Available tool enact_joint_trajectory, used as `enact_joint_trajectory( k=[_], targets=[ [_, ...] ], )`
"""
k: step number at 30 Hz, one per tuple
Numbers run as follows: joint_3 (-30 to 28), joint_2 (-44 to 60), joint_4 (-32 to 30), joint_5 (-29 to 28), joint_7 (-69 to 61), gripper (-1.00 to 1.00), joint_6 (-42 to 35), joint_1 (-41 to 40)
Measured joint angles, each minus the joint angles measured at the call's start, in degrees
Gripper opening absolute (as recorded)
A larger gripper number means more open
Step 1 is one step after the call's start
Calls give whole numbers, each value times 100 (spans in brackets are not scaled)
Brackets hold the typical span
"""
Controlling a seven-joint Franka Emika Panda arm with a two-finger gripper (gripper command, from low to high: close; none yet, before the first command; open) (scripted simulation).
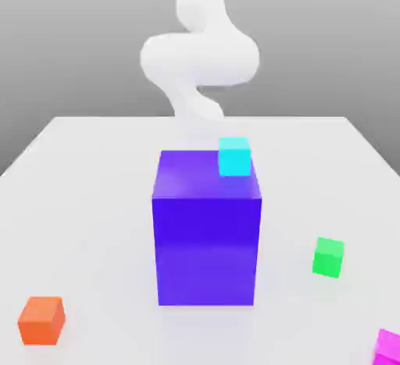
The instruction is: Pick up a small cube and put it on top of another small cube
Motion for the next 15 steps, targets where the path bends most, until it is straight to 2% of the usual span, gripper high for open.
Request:
enact_joint_trajectory(
  k=[15],
  targets=[
    [412,3149,388,-60,-1480,0,734,866]
  ],
)
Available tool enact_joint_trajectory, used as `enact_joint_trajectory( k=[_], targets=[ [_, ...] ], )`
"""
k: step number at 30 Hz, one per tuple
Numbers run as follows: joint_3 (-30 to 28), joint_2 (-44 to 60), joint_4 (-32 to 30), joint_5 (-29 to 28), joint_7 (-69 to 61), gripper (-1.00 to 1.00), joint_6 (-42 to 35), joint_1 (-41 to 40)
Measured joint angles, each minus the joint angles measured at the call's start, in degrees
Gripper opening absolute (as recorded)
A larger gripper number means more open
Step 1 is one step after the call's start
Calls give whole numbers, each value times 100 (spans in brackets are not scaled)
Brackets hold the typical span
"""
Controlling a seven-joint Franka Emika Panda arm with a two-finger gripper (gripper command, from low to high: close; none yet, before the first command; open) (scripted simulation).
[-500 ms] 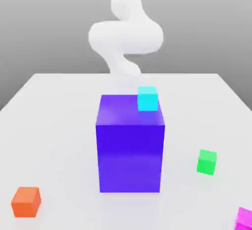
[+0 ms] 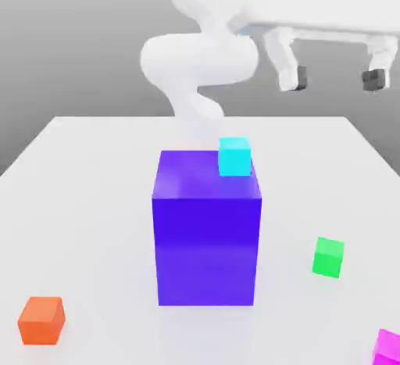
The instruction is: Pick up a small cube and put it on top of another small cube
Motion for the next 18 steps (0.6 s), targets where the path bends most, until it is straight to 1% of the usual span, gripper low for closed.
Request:
enact_joint_trajectory(
  k=[3,4,12,16,18],
  targets=[
    [113,625,77,-65,-256,0,145,191],
    [113,625,77,-65,-256,0,145,222],
    [445,2512,310,-463,-880,0,571,583],
    [528,3359,422,-712,-1092,0,770,801],
    [474,3777,507,-831,-1071,0,1016,886]
  ],
)
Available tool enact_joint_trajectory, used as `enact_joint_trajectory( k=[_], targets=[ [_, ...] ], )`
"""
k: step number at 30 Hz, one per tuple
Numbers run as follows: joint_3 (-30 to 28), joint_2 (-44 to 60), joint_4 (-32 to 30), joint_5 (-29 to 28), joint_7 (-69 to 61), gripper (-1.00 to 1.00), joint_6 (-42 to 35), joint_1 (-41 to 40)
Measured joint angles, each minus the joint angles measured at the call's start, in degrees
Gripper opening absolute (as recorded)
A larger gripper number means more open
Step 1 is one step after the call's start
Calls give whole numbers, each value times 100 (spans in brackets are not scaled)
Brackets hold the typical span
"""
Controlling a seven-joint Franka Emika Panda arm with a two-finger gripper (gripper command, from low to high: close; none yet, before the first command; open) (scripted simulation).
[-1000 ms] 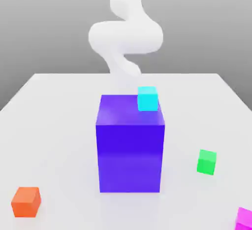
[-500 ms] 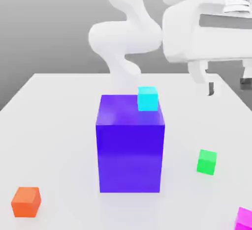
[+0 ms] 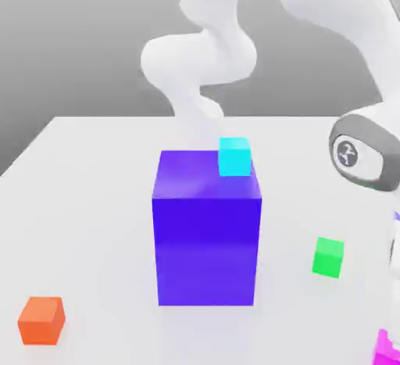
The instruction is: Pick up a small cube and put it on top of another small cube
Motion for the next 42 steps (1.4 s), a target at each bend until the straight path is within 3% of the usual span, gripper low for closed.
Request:
enact_joint_trajectory(
  k=[2,3,9,14,23,32,35,38,39,42],
  targets=[
    [-92,412,94,-105,60,0,296,81],
    [-121,533,123,-134,78,-100,386,105],
    [-134,592,137,-145,84,-100,424,117],
    [45,-179,-64,55,-72,-100,-147,-11],
    [529,-1825,-1826,29,-1115,-100,-25,-3],
    [753,-3474,-3683,1224,-3112,-100,255,558],
    [756,-3155,-3828,1117,-3139,-100,707,559],
    [604,-2553,-3818,603,-2787,-100,1276,585],
    [501,-2359,-3808,397,-2640,100,1453,641],
    [501,-2359,-3808,397,-2640,100,1453,641]
  ],
)
